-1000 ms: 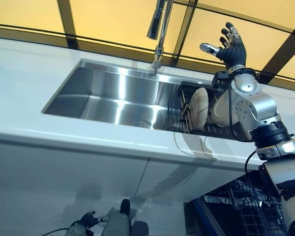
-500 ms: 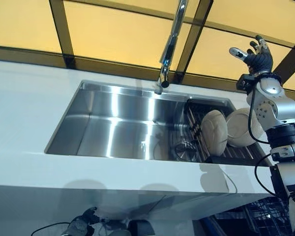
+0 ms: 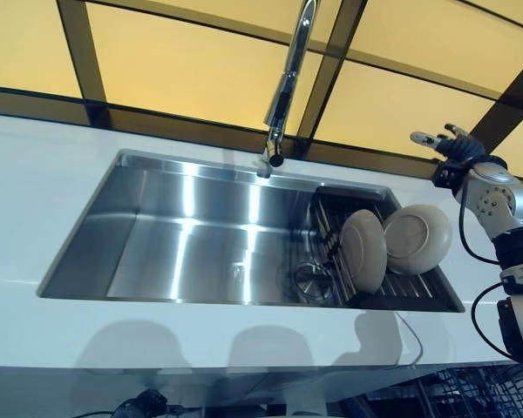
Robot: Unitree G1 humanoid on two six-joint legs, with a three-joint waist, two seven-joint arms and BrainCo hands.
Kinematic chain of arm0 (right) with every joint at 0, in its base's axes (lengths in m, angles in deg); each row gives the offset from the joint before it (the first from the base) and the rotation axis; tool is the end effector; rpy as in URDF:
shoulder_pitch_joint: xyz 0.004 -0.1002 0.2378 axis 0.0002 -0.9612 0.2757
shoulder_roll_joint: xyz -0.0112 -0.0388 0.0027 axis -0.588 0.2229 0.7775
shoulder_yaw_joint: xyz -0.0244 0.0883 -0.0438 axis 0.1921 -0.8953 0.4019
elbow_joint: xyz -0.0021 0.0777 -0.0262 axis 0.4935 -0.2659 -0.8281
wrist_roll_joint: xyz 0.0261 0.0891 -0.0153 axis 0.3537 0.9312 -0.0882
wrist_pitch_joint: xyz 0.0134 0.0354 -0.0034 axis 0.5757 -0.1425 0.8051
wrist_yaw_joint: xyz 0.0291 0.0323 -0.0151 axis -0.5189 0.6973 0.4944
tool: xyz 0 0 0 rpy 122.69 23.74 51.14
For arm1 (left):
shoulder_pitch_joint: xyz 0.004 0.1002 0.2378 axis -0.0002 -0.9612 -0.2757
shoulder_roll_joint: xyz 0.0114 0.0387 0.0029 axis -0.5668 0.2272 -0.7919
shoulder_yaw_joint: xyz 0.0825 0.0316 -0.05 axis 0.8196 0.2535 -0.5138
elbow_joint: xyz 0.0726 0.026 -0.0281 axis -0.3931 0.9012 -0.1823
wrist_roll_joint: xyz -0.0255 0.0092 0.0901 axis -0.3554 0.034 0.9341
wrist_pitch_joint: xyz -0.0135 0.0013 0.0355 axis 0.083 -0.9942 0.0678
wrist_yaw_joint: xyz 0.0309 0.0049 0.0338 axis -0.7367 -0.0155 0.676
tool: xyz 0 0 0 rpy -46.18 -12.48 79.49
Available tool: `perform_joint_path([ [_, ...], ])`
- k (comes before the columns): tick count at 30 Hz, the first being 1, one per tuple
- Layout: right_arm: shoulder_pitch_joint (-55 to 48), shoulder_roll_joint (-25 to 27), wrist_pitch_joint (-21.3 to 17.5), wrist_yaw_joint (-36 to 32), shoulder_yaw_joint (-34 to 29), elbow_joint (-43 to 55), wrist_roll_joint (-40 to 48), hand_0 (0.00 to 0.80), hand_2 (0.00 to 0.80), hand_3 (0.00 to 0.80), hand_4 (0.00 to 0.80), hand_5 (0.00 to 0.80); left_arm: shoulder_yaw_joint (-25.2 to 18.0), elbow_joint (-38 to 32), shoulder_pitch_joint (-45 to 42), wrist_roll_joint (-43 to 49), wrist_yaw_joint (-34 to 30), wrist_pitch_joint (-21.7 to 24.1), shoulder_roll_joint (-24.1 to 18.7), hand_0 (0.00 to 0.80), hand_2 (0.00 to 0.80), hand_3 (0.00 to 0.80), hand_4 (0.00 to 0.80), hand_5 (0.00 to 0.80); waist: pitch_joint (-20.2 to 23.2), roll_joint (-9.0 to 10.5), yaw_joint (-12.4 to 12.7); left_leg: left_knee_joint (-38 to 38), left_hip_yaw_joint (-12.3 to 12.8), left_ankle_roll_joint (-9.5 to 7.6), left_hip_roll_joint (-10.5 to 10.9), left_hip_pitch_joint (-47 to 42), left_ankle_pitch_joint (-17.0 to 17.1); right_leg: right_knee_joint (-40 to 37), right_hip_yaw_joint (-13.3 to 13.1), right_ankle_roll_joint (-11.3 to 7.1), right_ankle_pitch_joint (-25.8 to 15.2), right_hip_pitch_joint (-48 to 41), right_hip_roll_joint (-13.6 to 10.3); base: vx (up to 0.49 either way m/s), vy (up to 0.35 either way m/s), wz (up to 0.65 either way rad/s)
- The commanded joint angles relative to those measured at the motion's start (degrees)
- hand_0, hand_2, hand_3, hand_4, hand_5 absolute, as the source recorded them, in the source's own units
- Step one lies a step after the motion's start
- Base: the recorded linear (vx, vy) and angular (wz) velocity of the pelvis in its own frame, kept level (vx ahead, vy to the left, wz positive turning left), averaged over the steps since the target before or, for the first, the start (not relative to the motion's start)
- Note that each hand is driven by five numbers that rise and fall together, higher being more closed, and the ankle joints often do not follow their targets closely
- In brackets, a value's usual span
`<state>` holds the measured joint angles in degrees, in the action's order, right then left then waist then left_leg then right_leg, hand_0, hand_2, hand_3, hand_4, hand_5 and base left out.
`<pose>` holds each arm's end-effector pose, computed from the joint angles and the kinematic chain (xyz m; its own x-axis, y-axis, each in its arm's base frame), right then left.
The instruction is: Take plates into dishwasher
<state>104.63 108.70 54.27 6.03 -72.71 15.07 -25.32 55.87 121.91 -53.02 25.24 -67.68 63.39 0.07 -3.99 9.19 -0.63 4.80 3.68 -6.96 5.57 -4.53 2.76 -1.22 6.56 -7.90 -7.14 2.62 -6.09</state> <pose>0.3117 -0.2928 0.2051 0.9102 -0.3435 -0.2315 0.3381 0.9389 -0.0640 0.0770 0.2586 -0.0961 0.3284 0.2469 -0.9117 0.4359 0.8167 0.3782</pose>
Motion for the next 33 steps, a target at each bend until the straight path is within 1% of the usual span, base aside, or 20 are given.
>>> perform_joint_path([
  [1,6.7,7.7,-0.7,-1.6,1.7,-4.1,-2.1,0.000,0.000,0.000,0.000,0.000,-0.2,-1.1,4.3,0.0,0.1,1.0,-0.3,0.000,0.000,0.000,0.000,0.000,-0.4,-3.36,0.2,0.2,-3.4,5.52,-1.4,-1.4,-4.7,4.9,-2.0,1.93,2.5,2.4,3.7,0.082,-0.096,-0.05],
  [2,7.2,7.9,0.1,-1.9,1.8,-5.4,-2.5,0.000,0.000,0.000,0.000,0.000,-0.1,-1.1,4.4,-0.4,0.1,0.9,-0.4,0.000,0.000,0.000,0.000,0.000,-0.3,-3.29,0.4,0.2,-3.2,5.50,-1.5,-1.4,-4.7,4.3,-2.1,2.12,2.8,1.7,3.8,0.059,-0.074,-0.07],
  [8,8.8,8.9,-0.1,-3.5,1.2,-13.4,-4.5,0.000,0.000,0.000,0.000,0.000,0.6,-1.0,4.4,-1.1,0.1,1.7,0.1,0.000,0.000,0.000,0.000,0.000,0.2,-3.06,1.4,0.2,-1.7,5.54,-2.0,-1.3,-4.9,2.6,-1.3,2.55,3.9,-1.0,4.0,0.060,-0.089,-0.08],
  [13,8.4,9.6,1.0,-3.8,0.7,-17.0,-6.0,0.000,0.000,0.000,0.000,0.000,1.1,-1.4,3.7,-1.2,0.6,2.5,0.5,0.000,0.000,0.000,0.000,0.000,0.1,-3.00,1.8,0.2,-0.9,5.74,-2.4,-1.5,-4.9,1.8,-0.7,2.80,4.3,-2.0,4.3,0.053,-0.080,0.02],
  [17,8.2,10.1,2.3,-5.5,0.5,-19.8,-7.0,0.000,0.000,0.000,0.000,0.000,1.2,-1.6,3.3,-1.4,0.9,2.3,0.5,0.000,0.000,0.000,0.000,0.000,-0.1,-3.01,2.1,0.2,-0.5,5.94,-2.5,-1.3,-4.7,0.8,-0.5,3.09,4.3,-2.8,4.7,0.039,-0.055,0.05],
  [20,8.1,10.2,3.0,-7.0,0.5,-20.4,-6.9,0.000,0.000,0.000,0.000,0.000,1.0,-1.4,3.1,-1.4,1.1,2.5,0.5,0.000,0.000,0.000,0.000,0.000,-0.2,-2.98,2.3,0.2,-0.3,6.04,-2.5,-1.1,-4.6,0.5,-0.6,3.25,4.4,-3.0,5.0,0.020,-0.036,0.03],
  [23,6.9,9.8,2.7,-9.6,0.1,-20.3,-6.1,0.000,0.000,0.000,0.000,0.000,0.8,-1.3,2.9,-1.1,1.2,2.6,0.5,0.000,0.000,0.000,0.000,0.000,-0.4,-2.96,2.3,0.2,-0.1,6.15,-2.6,-0.9,-4.5,0.3,-0.5,3.42,4.6,-3.2,5.2,0.019,-0.041,0.06],
  [27,5.4,9.2,2.8,-10.5,-0.7,-19.2,-4.7,0.000,0.000,0.000,0.000,0.000,0.5,-1.5,2.5,-0.8,1.1,3.0,0.5,0.000,0.000,0.000,0.000,0.000,-0.6,-2.97,2.3,0.2,0.1,6.21,-2.7,-0.8,-4.3,0.3,-0.5,3.58,4.8,-3.5,5.4,0.012,-0.018,0.04],
  [33,2.4,7.7,1.6,-11.9,-2.3,-16.7,-3.0,0.000,0.000,0.000,0.000,0.000,0.6,-1.8,2.2,-0.7,1.2,3.4,0.6,0.000,0.000,0.000,0.000,0.000,-1.0,-3.03,2.2,0.1,0.6,6.32,-2.9,-0.9,-4.3,0.3,-0.4,3.80,5.4,-4.1,5.5,0.000,0.000,0.00],
])
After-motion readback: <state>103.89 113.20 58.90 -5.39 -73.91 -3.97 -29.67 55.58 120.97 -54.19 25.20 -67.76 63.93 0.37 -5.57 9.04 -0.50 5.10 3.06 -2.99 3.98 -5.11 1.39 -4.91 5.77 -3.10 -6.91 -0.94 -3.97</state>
